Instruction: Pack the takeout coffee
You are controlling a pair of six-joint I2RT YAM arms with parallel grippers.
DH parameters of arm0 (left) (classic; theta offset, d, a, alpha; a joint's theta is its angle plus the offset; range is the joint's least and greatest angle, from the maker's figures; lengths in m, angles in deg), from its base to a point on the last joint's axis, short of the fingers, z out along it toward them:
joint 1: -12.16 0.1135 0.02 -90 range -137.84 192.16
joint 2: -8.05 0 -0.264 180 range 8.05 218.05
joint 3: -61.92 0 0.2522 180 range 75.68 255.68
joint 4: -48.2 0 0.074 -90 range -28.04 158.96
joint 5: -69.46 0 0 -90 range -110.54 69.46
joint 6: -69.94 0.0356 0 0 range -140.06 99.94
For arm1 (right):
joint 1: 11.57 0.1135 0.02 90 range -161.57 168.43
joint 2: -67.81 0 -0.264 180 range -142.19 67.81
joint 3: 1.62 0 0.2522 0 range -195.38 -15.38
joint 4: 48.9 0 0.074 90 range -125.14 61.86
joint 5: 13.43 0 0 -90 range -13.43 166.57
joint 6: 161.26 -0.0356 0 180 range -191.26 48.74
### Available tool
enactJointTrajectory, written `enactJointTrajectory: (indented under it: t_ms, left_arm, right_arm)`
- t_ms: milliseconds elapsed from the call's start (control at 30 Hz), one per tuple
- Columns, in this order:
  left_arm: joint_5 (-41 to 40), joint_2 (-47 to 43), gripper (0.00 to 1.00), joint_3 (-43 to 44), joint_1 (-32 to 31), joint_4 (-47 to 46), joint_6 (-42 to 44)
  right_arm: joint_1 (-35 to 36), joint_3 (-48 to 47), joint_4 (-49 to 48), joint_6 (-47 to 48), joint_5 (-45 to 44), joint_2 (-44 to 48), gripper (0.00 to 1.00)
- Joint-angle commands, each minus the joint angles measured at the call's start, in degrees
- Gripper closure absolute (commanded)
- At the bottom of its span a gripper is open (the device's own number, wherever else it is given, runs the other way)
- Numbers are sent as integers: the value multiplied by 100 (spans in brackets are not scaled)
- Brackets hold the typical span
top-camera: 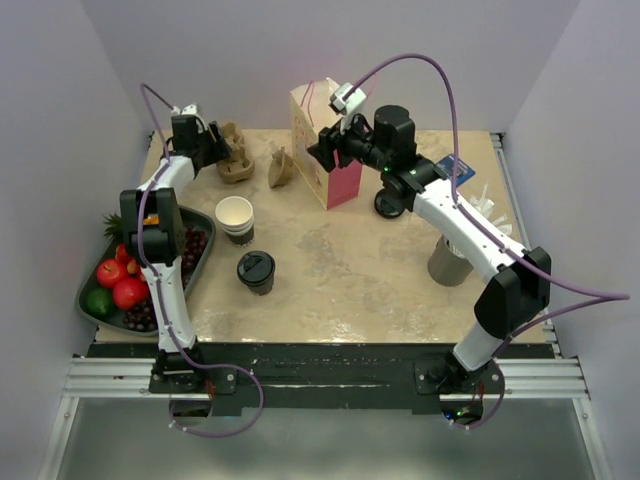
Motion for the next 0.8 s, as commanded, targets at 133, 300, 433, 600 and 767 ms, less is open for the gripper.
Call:
enactJointTrajectory:
  t_ms: [133,300,433,600,767]
  left_arm:
    - [-36,-98,33,-8,-10,41,-40]
    - [122,-150,34,-202,-1,121,48]
    - [139,-194,44,-246,16,156,118]
    - [289,-335,56,-220,60,147,153]
    - [761,-685,61,-193,271,-2,110]
  right_arm:
    - [-61,-95,-120,-130,-51,-152,37]
    - [-62,-175,-120,-139,-60,-196,37]
    - [-70,-140,-103,-139,-69,-161,37]
    - [-70,-104,-76,-139,-69,-82,37]
    - [-70,-61,-24,-34,-113,93,37]
